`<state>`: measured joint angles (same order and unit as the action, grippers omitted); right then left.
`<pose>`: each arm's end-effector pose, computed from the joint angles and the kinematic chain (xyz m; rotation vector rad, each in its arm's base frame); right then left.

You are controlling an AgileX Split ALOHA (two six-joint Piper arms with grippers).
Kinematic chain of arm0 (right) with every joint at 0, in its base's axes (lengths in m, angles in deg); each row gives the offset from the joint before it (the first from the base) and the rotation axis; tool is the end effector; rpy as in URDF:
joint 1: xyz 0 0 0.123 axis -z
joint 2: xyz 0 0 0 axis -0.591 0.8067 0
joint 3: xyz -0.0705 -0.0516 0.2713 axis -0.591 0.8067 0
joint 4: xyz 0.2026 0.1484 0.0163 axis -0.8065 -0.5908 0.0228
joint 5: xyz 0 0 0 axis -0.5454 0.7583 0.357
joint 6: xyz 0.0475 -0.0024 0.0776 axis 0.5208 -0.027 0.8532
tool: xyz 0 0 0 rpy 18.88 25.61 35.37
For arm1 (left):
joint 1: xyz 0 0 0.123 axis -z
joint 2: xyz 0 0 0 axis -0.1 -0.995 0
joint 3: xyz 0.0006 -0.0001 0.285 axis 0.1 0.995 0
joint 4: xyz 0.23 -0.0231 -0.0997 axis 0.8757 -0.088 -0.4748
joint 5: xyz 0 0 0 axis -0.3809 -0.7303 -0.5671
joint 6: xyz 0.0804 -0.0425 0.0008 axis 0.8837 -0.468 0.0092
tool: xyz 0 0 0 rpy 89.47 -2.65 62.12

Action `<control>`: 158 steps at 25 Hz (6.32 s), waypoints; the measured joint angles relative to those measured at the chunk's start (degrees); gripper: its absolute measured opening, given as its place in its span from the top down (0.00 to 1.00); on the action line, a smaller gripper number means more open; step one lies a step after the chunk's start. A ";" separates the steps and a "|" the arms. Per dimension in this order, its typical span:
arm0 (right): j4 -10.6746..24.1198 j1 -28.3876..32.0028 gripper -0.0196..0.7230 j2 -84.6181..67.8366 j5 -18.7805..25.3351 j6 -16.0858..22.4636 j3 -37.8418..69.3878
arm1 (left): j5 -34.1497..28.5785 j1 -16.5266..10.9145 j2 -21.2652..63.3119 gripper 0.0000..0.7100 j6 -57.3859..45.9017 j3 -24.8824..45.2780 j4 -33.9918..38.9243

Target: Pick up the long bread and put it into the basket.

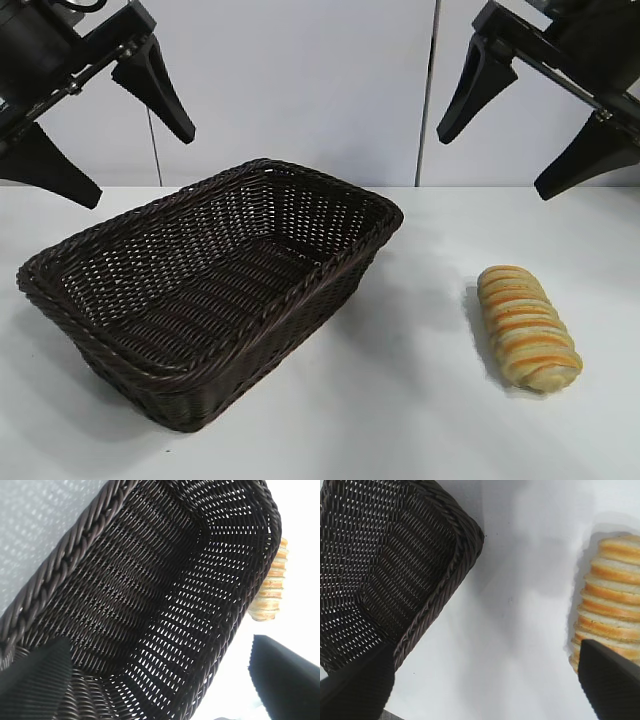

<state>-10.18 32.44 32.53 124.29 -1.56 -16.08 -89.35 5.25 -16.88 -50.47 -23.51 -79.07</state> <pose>0.3416 0.0621 0.2659 -0.0188 2.7737 0.6746 0.3383 -0.1125 0.2503 -0.0257 2.7845 -0.8648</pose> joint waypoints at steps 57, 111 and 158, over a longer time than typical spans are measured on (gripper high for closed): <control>0.17 0.00 0.04 0.00 1.44 0.00 0.00 | 27.04 8.23 10.83 0.02 -35.98 30.80 15.93; 0.42 -0.25 0.04 0.00 2.00 -0.97 0.00 | -10.43 2.95 -17.99 0.86 -8.41 -20.03 17.83; 0.42 -0.25 0.04 0.00 1.82 -0.92 0.00 | -17.14 -31.76 -7.21 0.02 -8.32 -31.78 33.36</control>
<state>-9.76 32.19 32.53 126.11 -2.48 -16.08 -106.49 -26.51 -24.09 -58.79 -55.29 -45.70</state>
